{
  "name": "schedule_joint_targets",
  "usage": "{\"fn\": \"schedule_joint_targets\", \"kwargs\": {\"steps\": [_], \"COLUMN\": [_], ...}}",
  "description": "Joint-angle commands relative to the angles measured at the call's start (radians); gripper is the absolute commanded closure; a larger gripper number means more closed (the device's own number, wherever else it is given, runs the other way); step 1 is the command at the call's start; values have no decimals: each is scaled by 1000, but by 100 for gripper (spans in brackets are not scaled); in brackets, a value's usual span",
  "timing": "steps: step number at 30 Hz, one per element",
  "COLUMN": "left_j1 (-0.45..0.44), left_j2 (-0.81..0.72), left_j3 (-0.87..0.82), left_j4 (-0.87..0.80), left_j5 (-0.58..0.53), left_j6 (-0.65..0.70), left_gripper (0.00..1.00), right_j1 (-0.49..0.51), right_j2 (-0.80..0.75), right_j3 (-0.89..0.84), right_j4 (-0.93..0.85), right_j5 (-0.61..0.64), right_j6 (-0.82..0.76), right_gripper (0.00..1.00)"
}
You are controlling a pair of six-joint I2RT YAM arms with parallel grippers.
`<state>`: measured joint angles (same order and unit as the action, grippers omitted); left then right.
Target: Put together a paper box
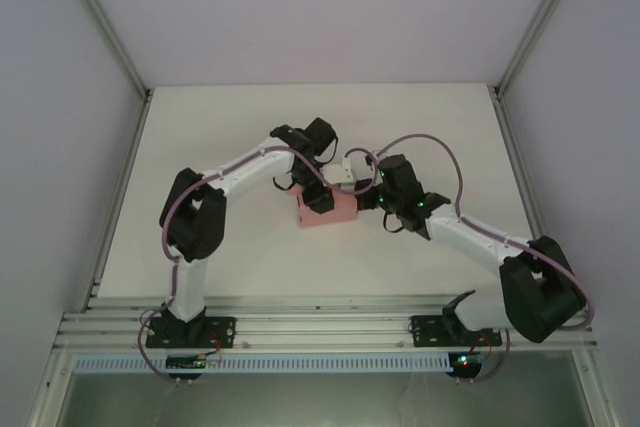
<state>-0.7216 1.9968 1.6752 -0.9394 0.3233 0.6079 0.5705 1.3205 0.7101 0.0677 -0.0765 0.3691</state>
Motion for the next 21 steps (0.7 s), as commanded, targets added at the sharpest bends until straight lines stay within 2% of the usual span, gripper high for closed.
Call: {"fn": "schedule_joint_targets", "kwargs": {"steps": [1, 5, 9, 11, 15, 21], "left_j1": [1, 1, 1, 1, -5, -14], "left_j2": [-11, -9, -7, -6, -4, 4], "left_j3": [-13, -13, -3, -1, 4, -2], "left_j4": [121, 125, 126, 131, 135, 139], "left_j5": [-11, -5, -4, 0, -1, -18], "left_j6": [-51, -59, -78, -87, -92, -89], "left_gripper": [67, 66, 65, 65, 65, 65], "right_j1": [51, 54, 48, 51, 65, 86], "right_j2": [-1, 9, 36, 52, 50, -21], "right_j3": [-105, -183, -242, -245, -169, -74], "right_j4": [75, 132, 227, 255, 138, -49], "right_j5": [-83, -92, -123, -97, -61, -44], "right_j6": [-62, -112, -76, -37, 80, 100], "right_gripper": [100, 100, 100, 100, 100, 100]}}
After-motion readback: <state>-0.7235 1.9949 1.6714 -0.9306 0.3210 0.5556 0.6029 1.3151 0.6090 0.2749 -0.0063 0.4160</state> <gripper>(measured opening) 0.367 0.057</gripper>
